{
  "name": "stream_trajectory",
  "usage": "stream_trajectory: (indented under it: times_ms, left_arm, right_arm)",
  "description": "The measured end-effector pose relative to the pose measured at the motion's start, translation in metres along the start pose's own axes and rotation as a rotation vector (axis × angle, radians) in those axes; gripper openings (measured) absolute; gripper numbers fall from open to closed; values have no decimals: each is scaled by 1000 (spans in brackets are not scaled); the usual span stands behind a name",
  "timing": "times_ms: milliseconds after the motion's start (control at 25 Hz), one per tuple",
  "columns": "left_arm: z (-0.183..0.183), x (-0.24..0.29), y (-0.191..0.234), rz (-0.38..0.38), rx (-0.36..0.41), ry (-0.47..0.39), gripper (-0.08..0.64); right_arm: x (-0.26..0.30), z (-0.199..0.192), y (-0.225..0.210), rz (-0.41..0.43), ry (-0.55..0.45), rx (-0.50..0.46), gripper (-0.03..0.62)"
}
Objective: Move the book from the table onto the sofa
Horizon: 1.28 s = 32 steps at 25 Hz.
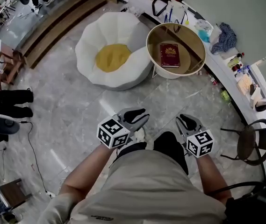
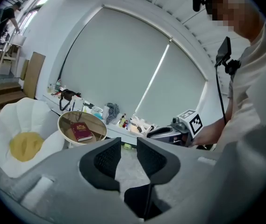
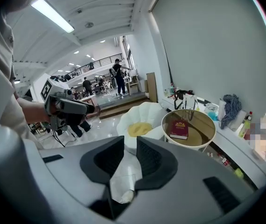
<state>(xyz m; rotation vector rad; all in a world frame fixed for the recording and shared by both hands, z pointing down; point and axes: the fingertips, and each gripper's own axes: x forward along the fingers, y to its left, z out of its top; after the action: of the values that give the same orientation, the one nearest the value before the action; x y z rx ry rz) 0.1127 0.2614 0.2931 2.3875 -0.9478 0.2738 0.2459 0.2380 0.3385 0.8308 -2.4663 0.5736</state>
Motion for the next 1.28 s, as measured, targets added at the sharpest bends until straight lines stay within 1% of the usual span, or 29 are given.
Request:
stream_trajectory:
  times_ms: [160, 320, 400, 520, 680, 760, 880, 1000, 1160, 1280]
  left_arm:
    - [13, 19, 44, -4, -55, -6, 104]
    - [22, 56, 91, -6, -83, 37, 132]
    - [30, 77, 121, -1, -98, 59, 146]
    - [41, 112, 167, 17, -147, 84, 153]
    - [48, 173, 229, 35, -217, 139, 164]
    - [48, 205, 259, 45, -249, 158, 169]
    - [41, 253, 299, 53, -286, 195, 172]
    - [27, 301, 335, 52, -317, 242, 176]
    - [-4, 361, 381, 60, -361, 302, 184]
    - [-32, 404, 419, 44, -384, 337, 193]
  right_arm:
    - [36, 17, -25, -10, 20, 33, 108]
    - [76, 28, -74, -9, 34, 122, 115]
    - [105, 33, -105, -9, 38, 161, 120]
    - [152, 35, -158, -11, 59, 208, 127]
    - [215, 31, -237, -18, 105, 296, 145]
    - [243, 30, -275, -17, 131, 322, 159]
    - [284, 21, -326, -13, 156, 383, 170]
    - [321, -1, -372, -16, 193, 454, 183]
    - [370, -34, -417, -19, 250, 491, 196]
    - [409, -47, -447, -23, 247, 533, 200]
